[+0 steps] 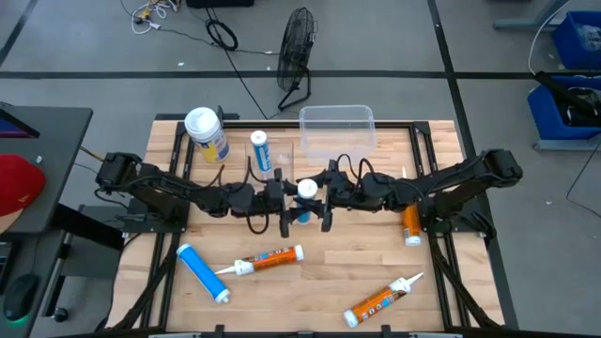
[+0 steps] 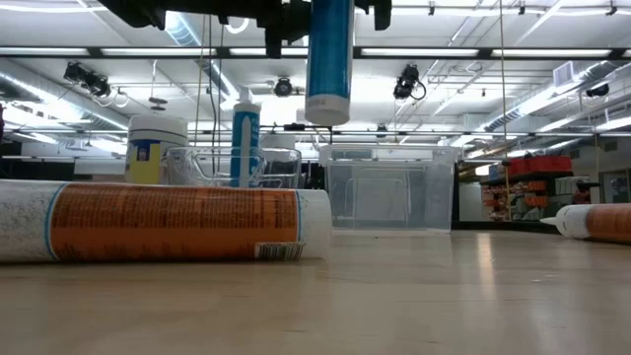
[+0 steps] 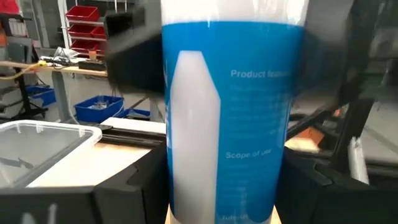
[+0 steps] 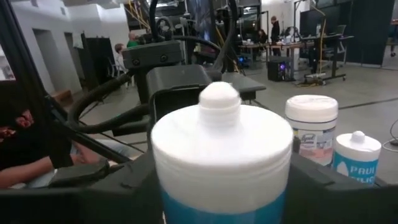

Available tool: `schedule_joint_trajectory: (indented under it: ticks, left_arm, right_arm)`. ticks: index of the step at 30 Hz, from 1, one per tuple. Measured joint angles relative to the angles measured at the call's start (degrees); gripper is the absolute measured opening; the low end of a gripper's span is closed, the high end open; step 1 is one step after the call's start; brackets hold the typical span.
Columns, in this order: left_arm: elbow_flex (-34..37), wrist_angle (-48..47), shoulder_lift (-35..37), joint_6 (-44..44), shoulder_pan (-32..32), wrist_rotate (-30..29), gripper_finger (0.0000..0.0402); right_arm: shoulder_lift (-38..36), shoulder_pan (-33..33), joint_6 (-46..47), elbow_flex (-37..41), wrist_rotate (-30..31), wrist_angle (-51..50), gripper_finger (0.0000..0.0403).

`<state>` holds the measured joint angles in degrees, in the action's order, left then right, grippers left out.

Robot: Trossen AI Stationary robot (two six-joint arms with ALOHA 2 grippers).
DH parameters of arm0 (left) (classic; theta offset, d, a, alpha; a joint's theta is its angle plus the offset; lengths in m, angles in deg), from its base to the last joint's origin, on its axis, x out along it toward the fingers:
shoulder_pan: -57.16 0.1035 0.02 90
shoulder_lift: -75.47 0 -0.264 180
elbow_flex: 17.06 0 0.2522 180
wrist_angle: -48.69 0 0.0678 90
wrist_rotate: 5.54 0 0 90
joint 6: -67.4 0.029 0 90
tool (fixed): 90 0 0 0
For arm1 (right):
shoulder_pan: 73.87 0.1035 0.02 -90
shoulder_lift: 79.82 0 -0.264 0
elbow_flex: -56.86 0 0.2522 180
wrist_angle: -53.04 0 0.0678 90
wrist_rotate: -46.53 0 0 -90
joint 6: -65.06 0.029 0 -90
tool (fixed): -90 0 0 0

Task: Pick & place silicon tubes, Sealant and Lysol wipes
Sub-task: Put the right blue sealant into the left transparent bin

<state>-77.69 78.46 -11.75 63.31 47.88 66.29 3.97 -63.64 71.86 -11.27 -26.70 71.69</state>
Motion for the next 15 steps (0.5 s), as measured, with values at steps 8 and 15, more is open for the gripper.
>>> schedule_joint_trajectory:
  ticks: [8, 15]
  left_arm:
    - [5.32, 2.83, 0.71, 1.89, -1.79, -5.51, 0.0219]
    - [14.77, 10.22, 6.25, 0.68, -1.17, -9.92, 0.0219]
  right_arm:
    - [-2.17, 1.69, -3.09, 0.0, 0.49, -0.7, 0.0309]
    - [-4.43, 1.79, -2.52, -0.1, 5.77, -7.91, 0.0292]
